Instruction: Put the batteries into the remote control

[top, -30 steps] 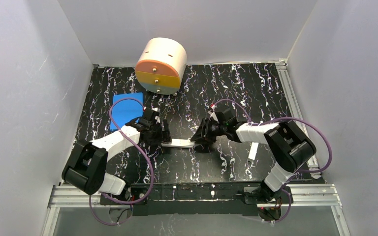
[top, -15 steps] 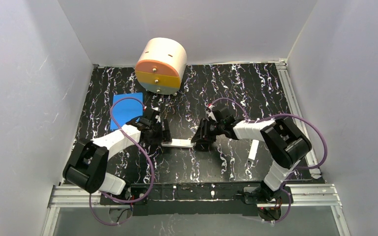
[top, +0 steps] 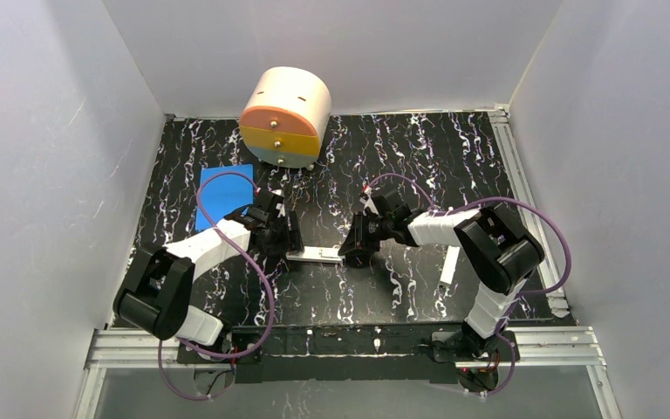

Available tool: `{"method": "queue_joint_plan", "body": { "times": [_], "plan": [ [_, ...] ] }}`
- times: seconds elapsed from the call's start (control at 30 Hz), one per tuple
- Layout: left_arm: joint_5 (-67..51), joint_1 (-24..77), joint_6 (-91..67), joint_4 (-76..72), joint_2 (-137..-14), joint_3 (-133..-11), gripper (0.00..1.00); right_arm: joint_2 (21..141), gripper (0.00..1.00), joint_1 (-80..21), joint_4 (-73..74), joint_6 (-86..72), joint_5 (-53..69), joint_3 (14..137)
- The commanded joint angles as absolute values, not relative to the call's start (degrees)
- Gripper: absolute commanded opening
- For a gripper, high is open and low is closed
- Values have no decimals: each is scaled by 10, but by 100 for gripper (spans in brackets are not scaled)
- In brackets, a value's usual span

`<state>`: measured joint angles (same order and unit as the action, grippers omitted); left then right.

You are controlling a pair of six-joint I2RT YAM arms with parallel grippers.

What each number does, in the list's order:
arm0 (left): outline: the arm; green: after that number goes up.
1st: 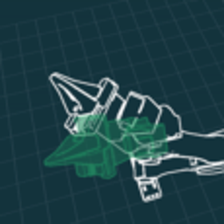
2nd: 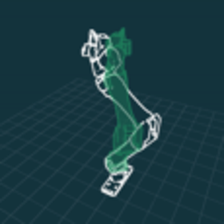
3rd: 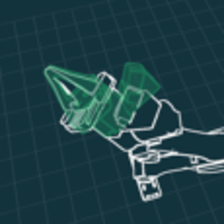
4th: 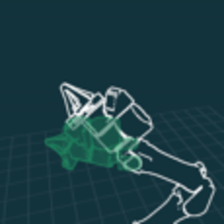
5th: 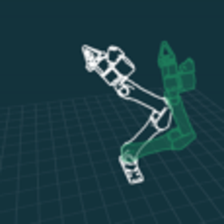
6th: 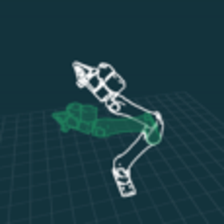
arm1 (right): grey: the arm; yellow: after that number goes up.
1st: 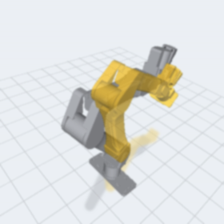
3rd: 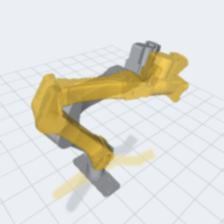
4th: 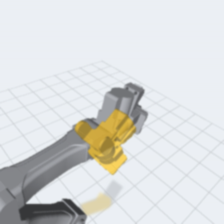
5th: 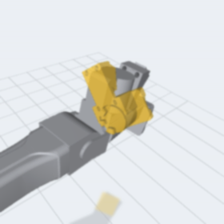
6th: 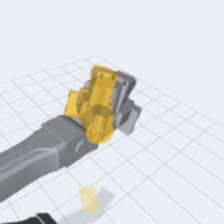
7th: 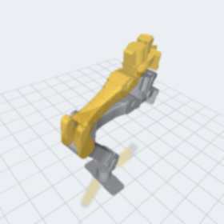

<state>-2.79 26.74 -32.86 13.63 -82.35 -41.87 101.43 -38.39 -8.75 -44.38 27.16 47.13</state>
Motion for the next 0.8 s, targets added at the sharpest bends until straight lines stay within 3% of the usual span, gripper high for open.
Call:
{"method": "queue_joint_plan", "body": {
  "times": [0.0, 0.33, 0.77],
  "plan": [
    [-24, 264, -321, 152, -831, -420, 65, 1011, 21, -387, -55, -412, 232, 469],
    [-32, 264, -324, 148, -831, -417, 66, 1018, 31, -390, -52, -411, 235, 475],
    [-35, 264, -323, 147, -835, -417, 65, 1005, 26, -395, -11, -382, 180, 458]
  ]
}}
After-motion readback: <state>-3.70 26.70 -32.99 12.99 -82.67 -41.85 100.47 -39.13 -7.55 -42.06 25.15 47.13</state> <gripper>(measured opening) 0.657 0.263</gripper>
